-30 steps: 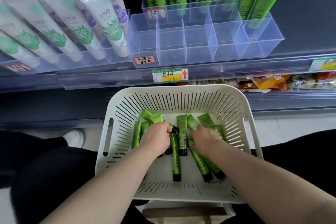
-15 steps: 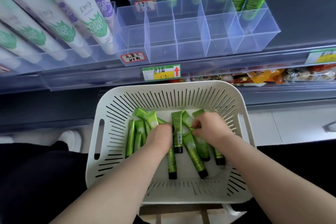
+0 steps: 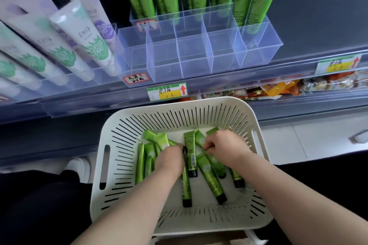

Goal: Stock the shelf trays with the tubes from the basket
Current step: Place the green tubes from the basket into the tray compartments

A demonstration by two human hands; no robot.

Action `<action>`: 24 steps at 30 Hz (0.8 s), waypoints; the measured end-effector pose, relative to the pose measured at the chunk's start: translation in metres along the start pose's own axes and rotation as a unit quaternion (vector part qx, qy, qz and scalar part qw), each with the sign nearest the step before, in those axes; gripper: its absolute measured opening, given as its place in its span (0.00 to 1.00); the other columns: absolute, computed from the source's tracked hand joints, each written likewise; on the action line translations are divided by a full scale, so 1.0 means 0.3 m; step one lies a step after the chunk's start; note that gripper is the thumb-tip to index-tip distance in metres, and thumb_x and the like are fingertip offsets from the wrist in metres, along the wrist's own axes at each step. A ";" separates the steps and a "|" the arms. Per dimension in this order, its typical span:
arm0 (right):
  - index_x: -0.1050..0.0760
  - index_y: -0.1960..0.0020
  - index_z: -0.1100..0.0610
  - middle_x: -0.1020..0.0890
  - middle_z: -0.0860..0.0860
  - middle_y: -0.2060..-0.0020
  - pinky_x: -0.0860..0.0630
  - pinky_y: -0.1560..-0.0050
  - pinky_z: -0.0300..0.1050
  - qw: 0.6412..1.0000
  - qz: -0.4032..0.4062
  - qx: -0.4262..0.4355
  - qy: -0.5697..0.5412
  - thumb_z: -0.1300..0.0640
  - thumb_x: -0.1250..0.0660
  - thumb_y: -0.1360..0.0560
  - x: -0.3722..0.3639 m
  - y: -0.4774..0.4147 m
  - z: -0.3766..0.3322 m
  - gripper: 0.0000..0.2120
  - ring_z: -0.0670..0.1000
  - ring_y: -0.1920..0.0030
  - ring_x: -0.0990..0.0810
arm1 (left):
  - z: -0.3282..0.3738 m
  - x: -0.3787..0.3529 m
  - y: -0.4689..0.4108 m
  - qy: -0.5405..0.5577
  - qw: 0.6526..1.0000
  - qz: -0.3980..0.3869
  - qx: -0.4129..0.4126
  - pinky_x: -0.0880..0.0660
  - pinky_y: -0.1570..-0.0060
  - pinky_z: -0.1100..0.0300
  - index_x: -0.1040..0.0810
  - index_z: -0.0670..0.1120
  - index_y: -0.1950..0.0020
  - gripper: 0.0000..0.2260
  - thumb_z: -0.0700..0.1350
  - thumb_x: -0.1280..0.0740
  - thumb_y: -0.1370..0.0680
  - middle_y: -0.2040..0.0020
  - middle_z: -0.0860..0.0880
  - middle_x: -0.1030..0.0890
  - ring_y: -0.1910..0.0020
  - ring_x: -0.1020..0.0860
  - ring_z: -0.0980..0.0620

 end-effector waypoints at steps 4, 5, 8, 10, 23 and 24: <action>0.19 0.51 0.46 0.18 0.43 0.53 0.21 0.51 0.45 1.000 0.026 0.009 0.014 0.55 0.33 0.24 0.022 0.029 -0.012 0.06 0.47 0.54 0.21 | 0.020 -0.005 0.002 -0.034 0.999 -0.014 -0.018 0.27 0.58 0.58 0.22 0.47 0.44 0.15 0.36 0.45 0.21 0.46 0.44 0.20 0.49 0.21 0.44; 0.19 0.51 0.46 0.18 0.43 0.53 0.21 0.52 0.44 0.999 0.030 0.013 0.016 0.55 0.34 0.24 0.023 0.038 -0.014 0.06 0.47 0.54 0.21 | 0.025 -0.008 0.003 -0.044 0.999 -0.013 -0.018 0.28 0.59 0.58 0.22 0.46 0.46 0.14 0.36 0.45 0.21 0.46 0.44 0.20 0.49 0.21 0.44; 0.19 0.51 0.47 0.18 0.44 0.52 0.21 0.53 0.44 0.999 0.031 0.019 0.018 0.56 0.35 0.23 0.016 0.062 -0.013 0.07 0.48 0.54 0.20 | 0.032 -0.006 -0.003 -0.050 0.999 0.005 -0.008 0.29 0.61 0.57 0.24 0.45 0.48 0.11 0.34 0.43 0.22 0.48 0.44 0.20 0.50 0.21 0.43; 0.18 0.50 0.47 0.17 0.44 0.52 0.21 0.52 0.45 0.999 0.033 0.018 0.017 0.56 0.35 0.23 0.015 0.069 -0.007 0.08 0.48 0.53 0.20 | 0.031 0.008 -0.009 -0.037 0.999 0.023 0.008 0.29 0.62 0.55 0.26 0.43 0.47 0.09 0.33 0.40 0.23 0.49 0.43 0.20 0.51 0.21 0.44; 0.19 0.49 0.45 0.17 0.43 0.51 0.26 0.52 0.42 0.987 0.153 0.047 0.018 0.53 0.35 0.24 0.220 0.127 -0.085 0.08 0.48 0.46 0.21 | 0.094 0.270 0.185 0.065 0.983 0.138 -0.105 0.25 0.53 0.56 0.20 0.48 0.46 0.07 0.44 0.36 0.20 0.50 0.49 0.17 0.50 0.21 0.48; 0.19 0.48 0.44 0.17 0.42 0.50 0.27 0.52 0.42 0.983 0.177 0.048 0.018 0.52 0.35 0.24 0.262 0.147 -0.092 0.08 0.48 0.46 0.22 | 0.118 0.326 0.219 0.077 0.973 0.173 -0.131 0.25 0.53 0.56 0.20 0.48 0.46 0.07 0.44 0.36 0.20 0.51 0.50 0.17 0.51 0.20 0.49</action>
Point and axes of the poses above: each hand's wrist, its own y-axis away from the middle knuckle, its own x-axis out of the back of the hand, z = x × y, the point moved 7 cm from there along -y, towards the middle knuckle
